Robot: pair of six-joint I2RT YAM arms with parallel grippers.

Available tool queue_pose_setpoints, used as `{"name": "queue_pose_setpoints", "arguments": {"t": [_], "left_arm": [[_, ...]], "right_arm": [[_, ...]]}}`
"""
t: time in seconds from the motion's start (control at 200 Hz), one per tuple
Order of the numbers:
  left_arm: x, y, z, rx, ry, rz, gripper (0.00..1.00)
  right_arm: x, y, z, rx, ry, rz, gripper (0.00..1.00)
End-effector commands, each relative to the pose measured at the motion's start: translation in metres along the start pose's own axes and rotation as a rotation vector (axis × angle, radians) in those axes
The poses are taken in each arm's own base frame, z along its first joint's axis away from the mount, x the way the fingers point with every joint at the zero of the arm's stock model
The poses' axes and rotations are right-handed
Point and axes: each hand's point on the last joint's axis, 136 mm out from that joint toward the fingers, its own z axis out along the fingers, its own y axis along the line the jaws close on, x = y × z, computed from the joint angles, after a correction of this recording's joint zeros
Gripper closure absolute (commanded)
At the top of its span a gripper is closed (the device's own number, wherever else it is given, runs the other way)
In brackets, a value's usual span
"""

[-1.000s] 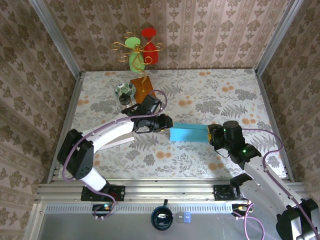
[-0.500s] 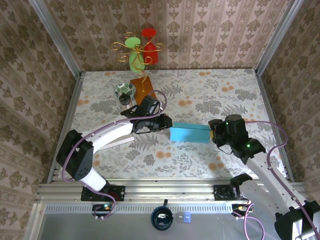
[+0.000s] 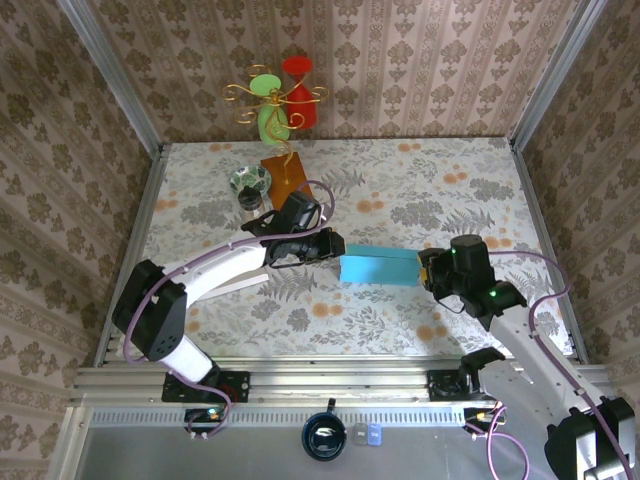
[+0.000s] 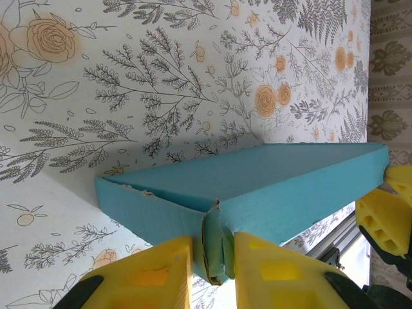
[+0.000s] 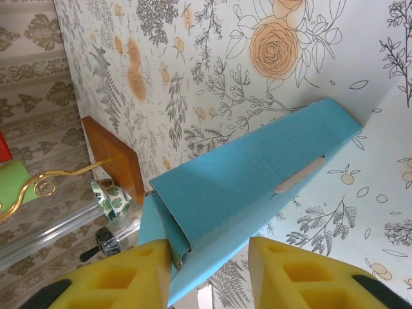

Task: Fold the paper box

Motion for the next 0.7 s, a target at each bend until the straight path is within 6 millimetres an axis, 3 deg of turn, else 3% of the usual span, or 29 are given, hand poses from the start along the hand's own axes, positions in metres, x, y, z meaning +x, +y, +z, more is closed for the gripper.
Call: {"name": "queue_pose_setpoints", "arguments": {"t": [0.0, 0.215, 0.33, 0.43, 0.545, 0.695], "left_arm": [[0.029, 0.043, 0.005, -0.151, 0.088, -0.031, 0.77], [0.028, 0.042, 0.004, -0.151, 0.08, -0.025, 0.77], [0.027, 0.041, 0.004, -0.147, 0.074, -0.011, 0.77], [0.025, 0.04, 0.002, -0.146, 0.059, 0.018, 0.77], [0.024, 0.039, 0.002, -0.144, 0.045, 0.045, 0.77], [0.024, 0.04, 0.001, -0.151, 0.032, 0.067, 0.78]], "right_arm": [[-0.001, -0.049, 0.007, 0.168, 0.002, 0.048, 0.66], [-0.002, -0.078, 0.0, 0.273, -0.009, 0.103, 0.69], [0.001, -0.076, 0.003, 0.261, 0.022, 0.143, 0.69], [-0.004, -0.037, -0.001, 0.145, 0.005, 0.089, 0.58], [-0.01, 0.006, -0.013, 0.032, -0.027, 0.026, 0.32], [-0.003, 0.026, -0.003, -0.031, 0.051, 0.079, 0.25]]}}
